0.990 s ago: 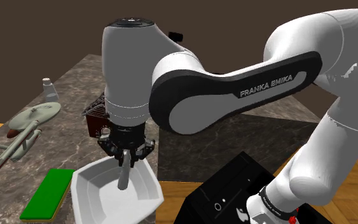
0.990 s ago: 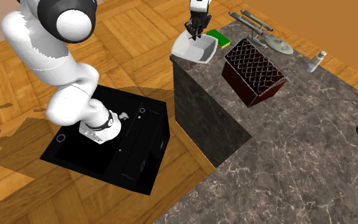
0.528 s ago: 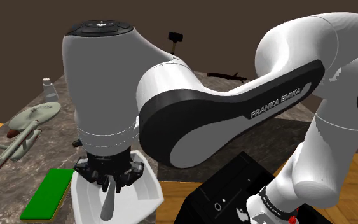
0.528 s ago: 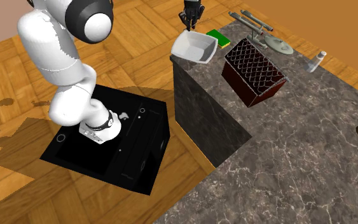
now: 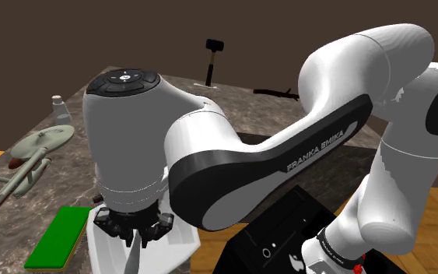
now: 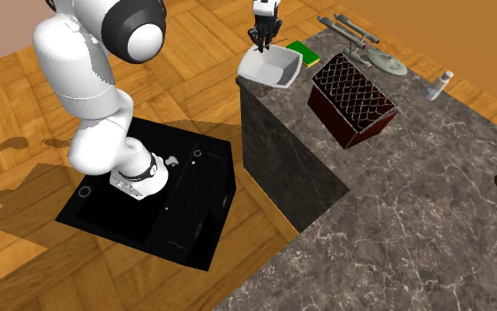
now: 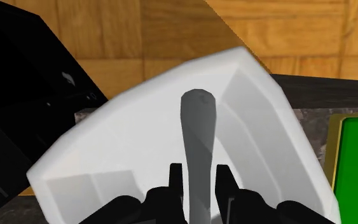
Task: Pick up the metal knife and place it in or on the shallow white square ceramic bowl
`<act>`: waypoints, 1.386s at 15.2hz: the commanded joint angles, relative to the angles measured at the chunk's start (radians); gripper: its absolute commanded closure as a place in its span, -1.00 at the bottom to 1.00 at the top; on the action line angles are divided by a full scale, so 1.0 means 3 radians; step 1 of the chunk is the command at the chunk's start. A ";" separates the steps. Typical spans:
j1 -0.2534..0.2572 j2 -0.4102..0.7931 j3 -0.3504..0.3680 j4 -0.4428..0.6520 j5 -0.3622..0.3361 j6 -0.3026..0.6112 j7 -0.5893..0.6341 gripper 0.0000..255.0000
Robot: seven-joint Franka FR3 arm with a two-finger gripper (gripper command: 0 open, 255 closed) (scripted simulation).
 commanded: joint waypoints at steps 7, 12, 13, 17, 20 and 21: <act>0.0052 0.0133 -0.0063 -0.0154 -0.0132 0.0242 0.0086 1.00; 0.0053 0.0133 -0.0064 -0.0154 -0.0132 0.0242 0.0086 1.00; 0.0053 0.0133 -0.0064 -0.0154 -0.0132 0.0242 0.0086 1.00; 0.0057 0.0135 -0.0064 -0.0154 -0.0133 0.0244 0.0090 -1.00; 0.0031 0.0079 -0.0037 -0.0099 -0.0078 0.0152 0.0052 -1.00; 0.0012 0.0029 -0.0013 -0.0039 -0.0029 0.0059 0.0020 -1.00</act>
